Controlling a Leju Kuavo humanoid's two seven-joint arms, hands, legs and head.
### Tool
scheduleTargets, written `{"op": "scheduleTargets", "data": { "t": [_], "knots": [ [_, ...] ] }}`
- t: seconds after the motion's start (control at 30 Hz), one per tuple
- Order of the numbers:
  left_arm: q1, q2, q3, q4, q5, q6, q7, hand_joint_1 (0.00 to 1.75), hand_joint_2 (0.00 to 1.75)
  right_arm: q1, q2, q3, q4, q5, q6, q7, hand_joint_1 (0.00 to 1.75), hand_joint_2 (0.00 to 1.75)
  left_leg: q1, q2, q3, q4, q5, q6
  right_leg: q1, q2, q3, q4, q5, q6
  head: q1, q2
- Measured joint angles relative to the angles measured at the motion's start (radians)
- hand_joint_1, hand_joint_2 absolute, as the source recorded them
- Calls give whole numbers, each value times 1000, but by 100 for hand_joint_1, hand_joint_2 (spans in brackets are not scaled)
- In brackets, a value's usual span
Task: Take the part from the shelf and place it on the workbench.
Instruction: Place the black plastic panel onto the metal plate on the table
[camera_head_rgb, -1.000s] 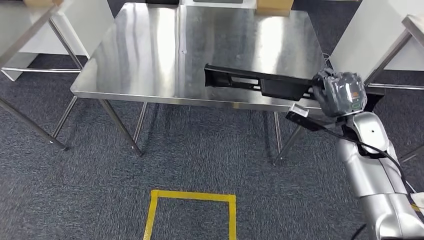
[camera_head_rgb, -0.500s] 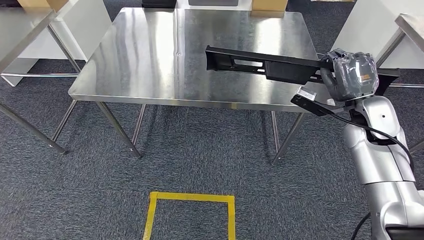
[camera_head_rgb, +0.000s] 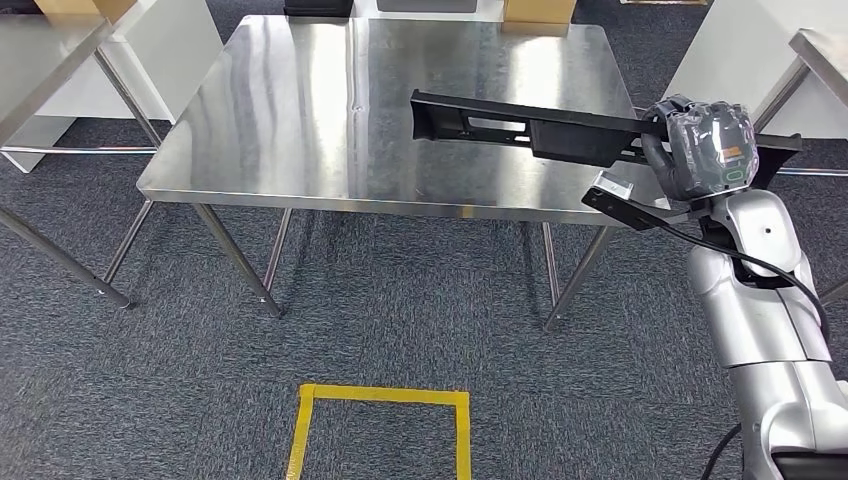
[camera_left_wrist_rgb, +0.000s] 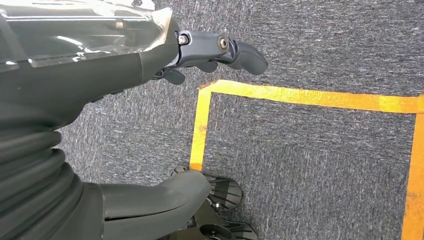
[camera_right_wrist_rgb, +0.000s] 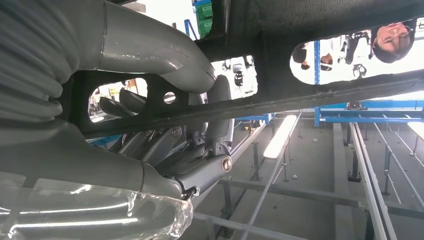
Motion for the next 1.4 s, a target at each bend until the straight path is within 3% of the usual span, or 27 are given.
{"op": "scheduleTargets", "data": {
  "t": [0.43,0.53,0.6,0.7,0.77,0.8,0.87,0.9,0.93,1.0,1.07,1.13,1.2,1.23,1.27,1.3,1.33,1.4],
  "knots": [
    [0,0,0,0,0,0,0,0,175,-1,0,0,0,-1,0,0,175,175,-2,0,-1,0,-1,1,-2,0,1,-2,2,2,0,0],
    [-2,1,-1,0,-8,-3,4,0,175,1,-11,-6,3,-20,-4,-5,175,175,-1,1,13,-23,9,24,3,0,0,9,15,22,-1,0],
    [-5,1,-1,-1,-17,-7,8,0,175,2,-26,-17,8,-39,-10,-14,175,175,9,2,32,-45,18,35,5,-2,-33,62,-4,26,3,0],
    [-6,2,-2,-2,-21,-12,12,0,175,4,-42,-25,20,-50,-15,-22,175,175,18,8,41,-49,13,29,-8,-3,-142,237,-57,33,6,0],
    [-5,2,-2,-2,-21,-14,13,0,175,13,-47,-25,29,-51,-16,-26,175,175,28,13,53,-47,1,15,-25,-7,-175,269,-51,51,6,0],
    [-5,3,-2,-2,-21,-14,13,0,175,17,-49,-25,32,-51,-16,-28,175,175,35,14,61,-45,-9,6,-34,-9,-160,227,-25,69,6,0],
    [-6,5,-1,-3,-21,-14,13,0,175,19,-52,-25,40,-52,-16,-30,175,175,48,16,74,-31,-37,-19,-54,-15,-103,89,33,112,11,0],
    [-7,7,-1,-3,-22,-14,13,0,175,19,-53,-25,44,-52,-17,-31,175,175,51,18,75,-22,-52,-30,-57,-14,-80,43,41,115,14,0],
    [-9,9,-2,-4,-22,-14,13,0,175,20,-55,-26,47,-53,-17,-30,175,175,51,19,71,-14,-66,-39,-59,-13,-69,21,38,106,15,0],
    [-13,9,-2,-5,-25,-14,13,0,175,24,-60,-29,50,-52,-18,-30,175,175,51,21,63,-4,-81,-49,-57,-8,-68,36,14,64,11,0],
    [-17,9,-2,-6,-28,-14,13,0,175,27,-65,-33,50,-52,-19,-30,175,175,55,26,32,56,-68,-59,-59,-5,-63,46,1,43,5,0],
    [-22,9,-2,-6,-30,-14,13,0,175,29,-69,-35,51,-52,-20,-30,175,175,57,35,-56,189,-66,-71,-56,-4,-47,45,-17,29,3,0],
    [-21,8,-2,-6,-31,-14,13,0,175,35,-69,-35,54,-52,-19,-30,175,175,58,39,-156,305,-119,-77,-52,-5,-24,43,-36,21,1,0],
    [-20,8,-2,-6,-31,-14,13,0,175,40,-68,-35,55,-52,-20,-30,175,175,57,39,-194,329,-148,-75,-48,-4,-10,42,-48,18,0,0],
    [-18,8,-2,-6,-30,-14,13,0,175,43,-67,-35,56,-52,-20,-30,175,175,54,39,-220,324,-159,-68,-44,-4,4,42,-59,16,-1,0],
    [-17,8,-2,-6,-30,-14,13,0,175,46,-67,-35,57,-52,-21,-30,175,175,49,38,-232,293,-145,-55,-38,-3,20,42,-70,14,-2,0],
    [-16,8,-1,-6,-30,-14,13,0,175,48,-66,-35,58,-52,-22,-31,175,175,41,37,-235,239,-101,-36,-32,-3,36,41,-82,12,-3,0],
    [-13,11,-1,-6,-29,-13,12,0,175,53,-65,-34,59,-52,-26,-31,175,175,15,22,-222,118,43,16,-23,0,67,33,-103,12,-2,0]
  ]
}}
